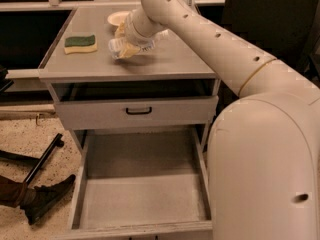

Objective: Pick blue plastic bottle from middle drawer and place on counter

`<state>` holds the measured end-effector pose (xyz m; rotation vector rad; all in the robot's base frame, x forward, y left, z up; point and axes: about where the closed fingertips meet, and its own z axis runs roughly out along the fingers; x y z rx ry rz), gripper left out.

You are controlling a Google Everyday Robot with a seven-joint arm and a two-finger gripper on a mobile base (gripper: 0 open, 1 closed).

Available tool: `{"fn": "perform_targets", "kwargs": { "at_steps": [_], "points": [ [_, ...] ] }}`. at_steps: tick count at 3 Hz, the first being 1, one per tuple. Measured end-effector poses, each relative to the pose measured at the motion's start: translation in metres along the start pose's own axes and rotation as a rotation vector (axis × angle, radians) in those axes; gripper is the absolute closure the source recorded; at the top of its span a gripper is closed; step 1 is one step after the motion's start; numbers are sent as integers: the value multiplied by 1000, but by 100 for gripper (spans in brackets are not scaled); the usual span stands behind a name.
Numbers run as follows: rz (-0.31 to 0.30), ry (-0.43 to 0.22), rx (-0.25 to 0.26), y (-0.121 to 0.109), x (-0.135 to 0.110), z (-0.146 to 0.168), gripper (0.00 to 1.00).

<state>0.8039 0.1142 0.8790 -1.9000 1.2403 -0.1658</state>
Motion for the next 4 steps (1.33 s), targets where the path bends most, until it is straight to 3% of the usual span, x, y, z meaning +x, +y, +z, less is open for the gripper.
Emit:
{"fn": "perform_targets", "kwargs": {
  "at_steps": [3,4],
  "points": [
    [0,0,0,0,0,0,12],
    [0,0,0,0,0,0,0]
  ]
}}
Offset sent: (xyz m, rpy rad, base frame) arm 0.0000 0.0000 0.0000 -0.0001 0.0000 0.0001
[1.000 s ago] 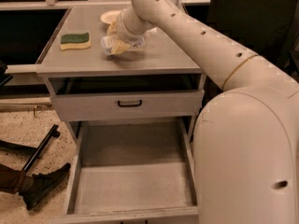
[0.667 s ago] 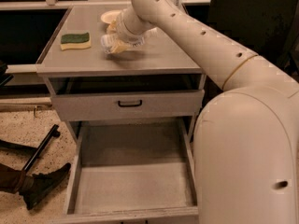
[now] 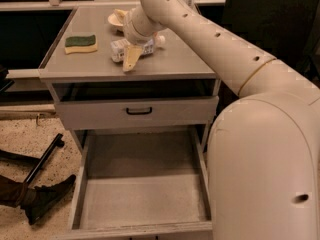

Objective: Pick blue plastic bottle from middle drawer and place on counter

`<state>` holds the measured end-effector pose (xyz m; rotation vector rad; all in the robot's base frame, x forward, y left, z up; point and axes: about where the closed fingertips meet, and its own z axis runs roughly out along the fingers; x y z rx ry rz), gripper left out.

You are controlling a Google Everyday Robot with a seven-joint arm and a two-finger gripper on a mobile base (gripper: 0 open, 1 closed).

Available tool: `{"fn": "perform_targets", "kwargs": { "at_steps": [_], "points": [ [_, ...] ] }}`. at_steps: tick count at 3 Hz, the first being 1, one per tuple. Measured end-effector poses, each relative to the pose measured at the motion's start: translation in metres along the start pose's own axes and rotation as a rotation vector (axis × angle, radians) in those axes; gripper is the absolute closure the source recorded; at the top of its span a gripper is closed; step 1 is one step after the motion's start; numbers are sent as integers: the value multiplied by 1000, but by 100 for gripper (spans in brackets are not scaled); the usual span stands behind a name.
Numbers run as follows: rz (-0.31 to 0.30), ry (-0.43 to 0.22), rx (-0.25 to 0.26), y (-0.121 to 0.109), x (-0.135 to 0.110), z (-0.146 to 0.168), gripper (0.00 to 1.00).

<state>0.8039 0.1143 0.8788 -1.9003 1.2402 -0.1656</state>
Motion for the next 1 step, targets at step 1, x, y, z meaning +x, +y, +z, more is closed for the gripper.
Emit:
{"fn": "perform_targets", "kwargs": {
  "at_steps": [1],
  "points": [
    [0,0,0,0,0,0,0]
  ]
}}
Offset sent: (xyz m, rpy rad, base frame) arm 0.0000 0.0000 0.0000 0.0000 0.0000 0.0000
